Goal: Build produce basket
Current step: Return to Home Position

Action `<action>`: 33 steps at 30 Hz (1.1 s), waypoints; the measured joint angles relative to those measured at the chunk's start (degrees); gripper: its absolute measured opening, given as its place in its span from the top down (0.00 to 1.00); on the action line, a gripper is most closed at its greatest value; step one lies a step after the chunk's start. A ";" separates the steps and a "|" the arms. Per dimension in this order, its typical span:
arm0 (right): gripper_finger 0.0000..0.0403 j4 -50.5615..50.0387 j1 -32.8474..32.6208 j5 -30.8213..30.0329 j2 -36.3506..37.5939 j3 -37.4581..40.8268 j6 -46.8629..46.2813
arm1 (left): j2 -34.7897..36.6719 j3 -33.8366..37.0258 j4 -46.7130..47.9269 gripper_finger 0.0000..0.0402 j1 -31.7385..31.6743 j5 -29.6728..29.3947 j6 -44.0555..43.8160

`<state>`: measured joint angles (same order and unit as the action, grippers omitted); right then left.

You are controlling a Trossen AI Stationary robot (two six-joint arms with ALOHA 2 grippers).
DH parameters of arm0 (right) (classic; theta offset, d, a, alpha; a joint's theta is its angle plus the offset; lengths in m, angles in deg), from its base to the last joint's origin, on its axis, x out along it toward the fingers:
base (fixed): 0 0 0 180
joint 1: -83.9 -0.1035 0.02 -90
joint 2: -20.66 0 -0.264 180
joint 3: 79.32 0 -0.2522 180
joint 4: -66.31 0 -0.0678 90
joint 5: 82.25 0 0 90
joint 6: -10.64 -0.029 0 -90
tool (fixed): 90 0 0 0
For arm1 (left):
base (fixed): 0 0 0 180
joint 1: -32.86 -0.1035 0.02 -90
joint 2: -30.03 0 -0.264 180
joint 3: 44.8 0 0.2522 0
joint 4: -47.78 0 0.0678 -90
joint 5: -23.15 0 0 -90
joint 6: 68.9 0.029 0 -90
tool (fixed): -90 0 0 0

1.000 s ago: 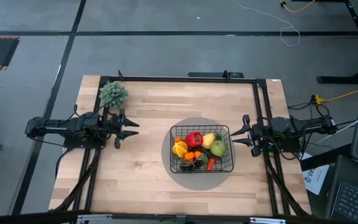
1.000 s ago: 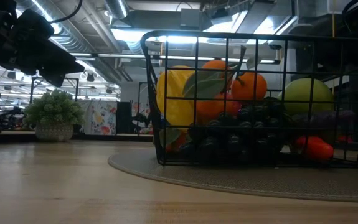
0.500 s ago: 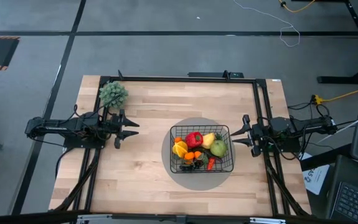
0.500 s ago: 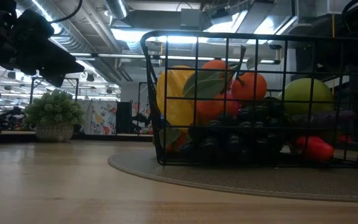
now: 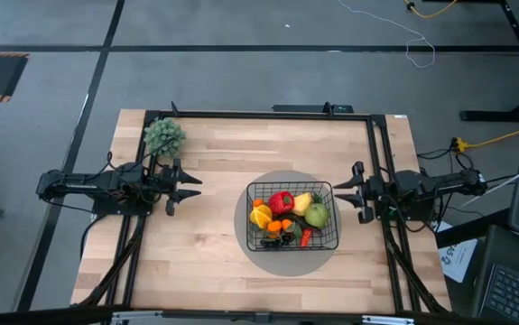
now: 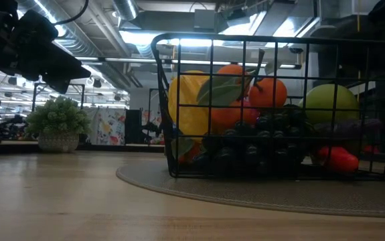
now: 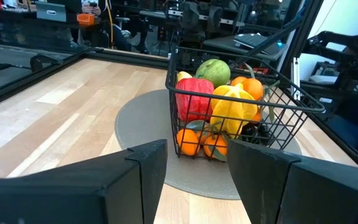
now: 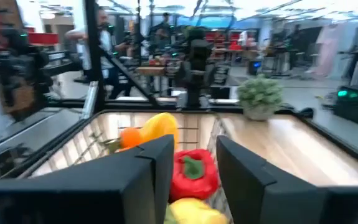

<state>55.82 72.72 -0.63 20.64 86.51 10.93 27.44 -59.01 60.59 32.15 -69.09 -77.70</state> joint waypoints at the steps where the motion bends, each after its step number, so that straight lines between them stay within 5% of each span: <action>1: 0.70 -0.02 0.00 1.28 -0.03 -0.02 0.00 | 0.00 0.00 -0.11 0.61 0.00 -0.01 0.00; 7: 0.70 -0.11 0.00 5.83 -0.08 -0.02 1.72 | 0.00 0.00 -0.15 0.61 0.00 0.00 0.00; 33: 0.70 0.44 0.00 6.05 -0.10 -0.02 1.52 | 0.00 -0.02 -0.29 0.61 0.00 -0.02 0.00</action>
<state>56.26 72.72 5.43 20.54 86.50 12.45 27.44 -59.03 60.30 32.15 -69.11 -77.70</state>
